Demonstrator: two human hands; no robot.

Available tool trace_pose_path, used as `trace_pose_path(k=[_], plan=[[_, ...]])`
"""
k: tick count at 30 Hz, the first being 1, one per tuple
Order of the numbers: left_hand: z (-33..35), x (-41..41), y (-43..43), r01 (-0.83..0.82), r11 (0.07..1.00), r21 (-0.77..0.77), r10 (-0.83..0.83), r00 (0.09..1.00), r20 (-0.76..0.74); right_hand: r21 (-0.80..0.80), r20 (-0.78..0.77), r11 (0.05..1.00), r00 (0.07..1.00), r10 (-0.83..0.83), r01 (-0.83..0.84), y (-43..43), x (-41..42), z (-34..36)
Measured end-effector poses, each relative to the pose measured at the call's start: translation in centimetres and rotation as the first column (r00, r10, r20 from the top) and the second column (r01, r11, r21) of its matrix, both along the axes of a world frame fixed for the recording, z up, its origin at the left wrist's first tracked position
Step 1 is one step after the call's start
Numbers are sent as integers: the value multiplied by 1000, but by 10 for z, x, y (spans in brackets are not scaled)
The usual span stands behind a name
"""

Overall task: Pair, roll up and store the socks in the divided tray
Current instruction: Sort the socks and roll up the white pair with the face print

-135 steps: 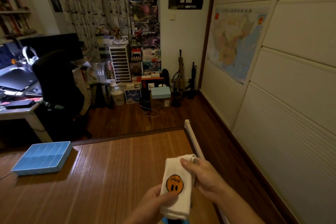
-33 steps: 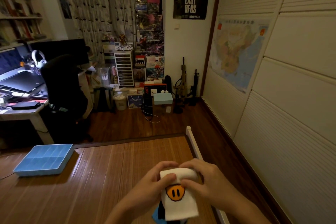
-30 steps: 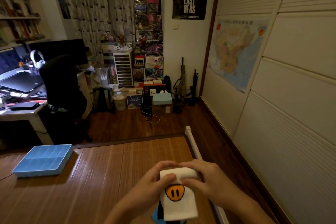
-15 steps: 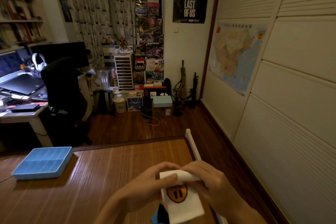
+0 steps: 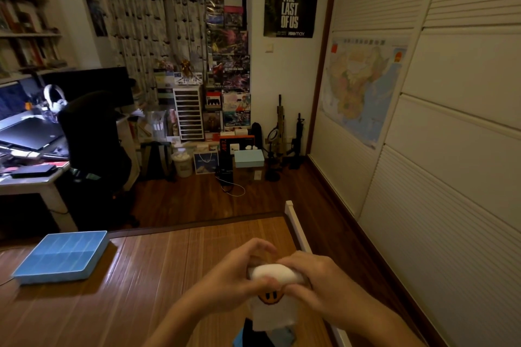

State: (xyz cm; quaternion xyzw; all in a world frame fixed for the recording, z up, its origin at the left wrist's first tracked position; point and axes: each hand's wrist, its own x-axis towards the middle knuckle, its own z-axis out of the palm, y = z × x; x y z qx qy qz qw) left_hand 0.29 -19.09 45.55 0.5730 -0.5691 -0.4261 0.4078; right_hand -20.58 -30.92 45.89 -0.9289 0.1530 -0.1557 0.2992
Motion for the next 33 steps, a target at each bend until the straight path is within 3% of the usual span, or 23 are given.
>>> trace_pose_path(k=[5, 9, 11, 15, 17, 22, 27, 30, 33], plan=[[13, 8, -6, 81, 983, 166, -98, 991, 96, -226, 117, 974, 993, 19, 8, 5, 2, -3], [20, 14, -9, 139, 971, 197, -152, 987, 51, -391, 241, 919, 969, 51, 49, 10, 3, -6], [17, 13, -11, 87, 983, 163, -108, 986, 125, -388, 236, 919, 971, 32, 64, 8, 3, -8], [7, -1, -12, -31, 999, 32, 20, 959, 283, -228, -11, 972, 998, -54, 50, 1, 2, -12], [5, -8, -13, -14, 999, -41, 29, 921, 388, -242, -69, 969, 996, -62, 44, -1, 1, -12], [9, -6, -15, 90, 995, -49, -54, 865, 499, -415, 86, 907, 995, -42, 74, 1, 0, -11], [8, 3, -20, 185, 980, 73, -198, 905, 375, -541, 150, 838, 989, 5, 78, 3, 2, -16], [6, 6, -21, 164, 983, 89, -185, 916, 355, -568, 140, 820, 990, 11, 71, 3, 1, -19], [-1, -6, -19, 64, 998, 25, -68, 885, 460, -530, 97, 841, 993, -64, 106, 3, 3, -24]])
